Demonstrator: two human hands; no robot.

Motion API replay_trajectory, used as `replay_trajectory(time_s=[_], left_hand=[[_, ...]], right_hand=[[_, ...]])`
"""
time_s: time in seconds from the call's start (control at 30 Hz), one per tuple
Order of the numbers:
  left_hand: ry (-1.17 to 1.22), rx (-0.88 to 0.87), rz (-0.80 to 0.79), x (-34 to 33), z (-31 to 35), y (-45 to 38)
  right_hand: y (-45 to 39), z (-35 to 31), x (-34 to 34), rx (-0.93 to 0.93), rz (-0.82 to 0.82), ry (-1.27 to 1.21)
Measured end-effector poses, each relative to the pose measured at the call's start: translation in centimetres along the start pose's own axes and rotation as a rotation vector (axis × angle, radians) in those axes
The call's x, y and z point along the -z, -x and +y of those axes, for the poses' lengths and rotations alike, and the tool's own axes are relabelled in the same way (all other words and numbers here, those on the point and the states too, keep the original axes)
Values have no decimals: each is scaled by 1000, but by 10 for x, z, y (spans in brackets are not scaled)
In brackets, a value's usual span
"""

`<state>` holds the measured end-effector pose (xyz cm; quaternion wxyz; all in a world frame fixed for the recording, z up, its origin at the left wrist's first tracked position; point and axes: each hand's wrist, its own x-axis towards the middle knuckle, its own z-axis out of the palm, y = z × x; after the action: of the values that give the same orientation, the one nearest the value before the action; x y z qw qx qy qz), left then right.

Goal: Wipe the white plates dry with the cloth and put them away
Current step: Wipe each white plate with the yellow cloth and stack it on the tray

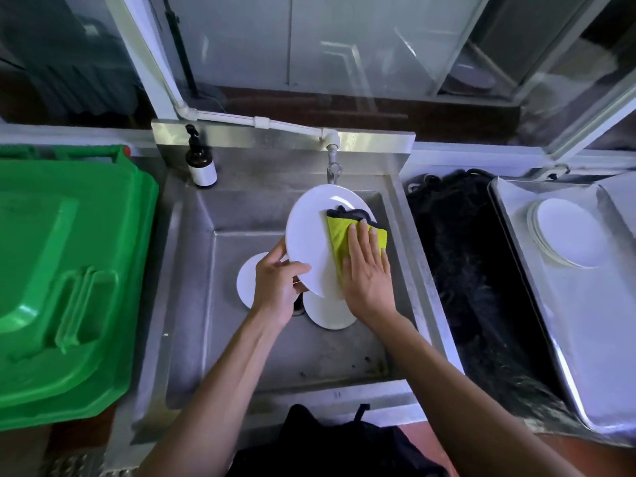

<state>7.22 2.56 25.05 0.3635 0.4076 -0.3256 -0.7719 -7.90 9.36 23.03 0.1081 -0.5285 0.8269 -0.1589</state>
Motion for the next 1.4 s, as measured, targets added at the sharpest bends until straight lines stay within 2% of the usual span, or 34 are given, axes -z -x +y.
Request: replay_trajectory(time_s=[0.2, 0.4, 0.73, 0.97, 1.4], left_hand=[[37, 22, -32, 3, 0, -3], [60, 0, -37, 6, -1, -6], [139, -47, 38, 12, 1, -15], [117, -21, 80, 23, -2, -13], [-55, 119, -25, 35, -3, 0]], right_hand=[[11, -25, -9, 44, -54, -158], [15, -49, -18, 109, -15, -185], [28, -43, -29, 148, 71, 2], [22, -15, -29, 66, 26, 21], [-10, 10, -2, 62, -18, 112]])
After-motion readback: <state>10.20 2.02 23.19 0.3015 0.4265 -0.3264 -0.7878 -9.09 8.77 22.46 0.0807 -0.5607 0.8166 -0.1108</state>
